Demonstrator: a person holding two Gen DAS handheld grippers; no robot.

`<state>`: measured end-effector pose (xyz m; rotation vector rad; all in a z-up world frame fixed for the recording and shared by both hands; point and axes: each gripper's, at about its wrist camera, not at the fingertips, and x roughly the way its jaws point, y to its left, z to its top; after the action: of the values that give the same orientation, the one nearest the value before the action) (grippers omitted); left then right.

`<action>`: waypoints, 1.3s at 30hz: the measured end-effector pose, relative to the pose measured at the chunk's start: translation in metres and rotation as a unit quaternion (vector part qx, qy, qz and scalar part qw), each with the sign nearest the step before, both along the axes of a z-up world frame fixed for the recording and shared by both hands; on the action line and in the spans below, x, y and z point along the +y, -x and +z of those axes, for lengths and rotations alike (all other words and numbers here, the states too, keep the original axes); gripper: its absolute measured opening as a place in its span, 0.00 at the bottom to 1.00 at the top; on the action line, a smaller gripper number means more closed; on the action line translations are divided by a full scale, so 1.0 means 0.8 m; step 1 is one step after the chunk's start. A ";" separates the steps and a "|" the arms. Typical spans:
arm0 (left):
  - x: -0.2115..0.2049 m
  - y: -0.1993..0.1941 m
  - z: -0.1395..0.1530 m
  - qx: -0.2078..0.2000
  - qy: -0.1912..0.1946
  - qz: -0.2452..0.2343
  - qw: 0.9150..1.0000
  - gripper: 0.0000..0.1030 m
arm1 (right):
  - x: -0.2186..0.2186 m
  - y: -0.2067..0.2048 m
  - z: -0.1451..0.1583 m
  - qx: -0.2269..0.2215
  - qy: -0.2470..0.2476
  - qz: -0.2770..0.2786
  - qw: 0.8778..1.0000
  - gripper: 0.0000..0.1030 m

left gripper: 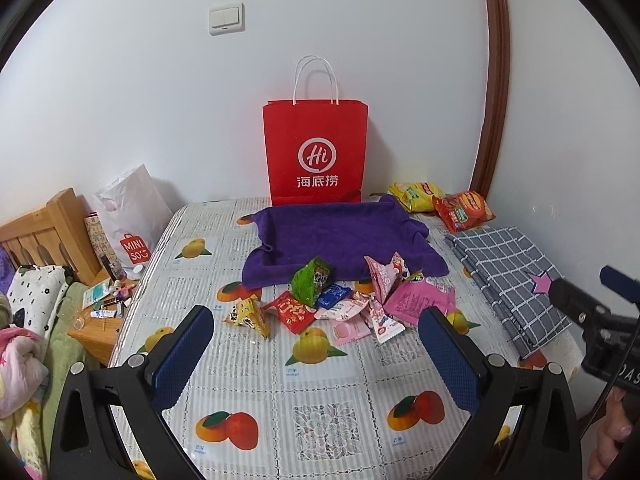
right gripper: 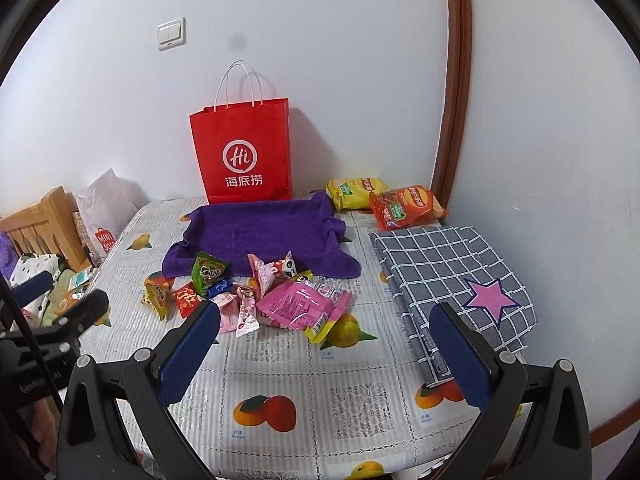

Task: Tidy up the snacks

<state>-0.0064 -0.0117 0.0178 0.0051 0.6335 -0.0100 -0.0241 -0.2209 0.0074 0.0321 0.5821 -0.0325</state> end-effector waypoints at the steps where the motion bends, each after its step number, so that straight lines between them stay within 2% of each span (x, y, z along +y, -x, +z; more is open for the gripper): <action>1: 0.002 -0.001 0.001 0.000 0.000 0.001 1.000 1.00 | 0.000 -0.001 0.000 0.000 -0.004 0.002 1.000 1.00; 7: 0.016 -0.010 -0.001 -0.012 0.006 0.013 1.000 1.00 | 0.004 -0.006 -0.001 -0.008 -0.016 0.014 1.000 1.00; 16: 0.023 -0.024 -0.004 -0.015 0.004 0.017 1.000 1.00 | 0.014 -0.017 -0.001 -0.011 0.006 0.018 1.000 1.00; 23: 0.033 -0.039 -0.010 -0.001 0.010 0.027 1.000 1.00 | 0.009 -0.039 -0.004 0.000 -0.010 0.013 1.000 1.00; 39: 0.052 -0.096 -0.032 0.030 0.006 0.035 0.999 1.00 | 0.017 -0.100 -0.030 0.025 0.028 -0.011 0.999 1.00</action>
<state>0.0707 0.0303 -0.0075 -0.0284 0.6928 0.0539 0.0560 -0.2070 -0.0163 -0.0157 0.6299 -0.0715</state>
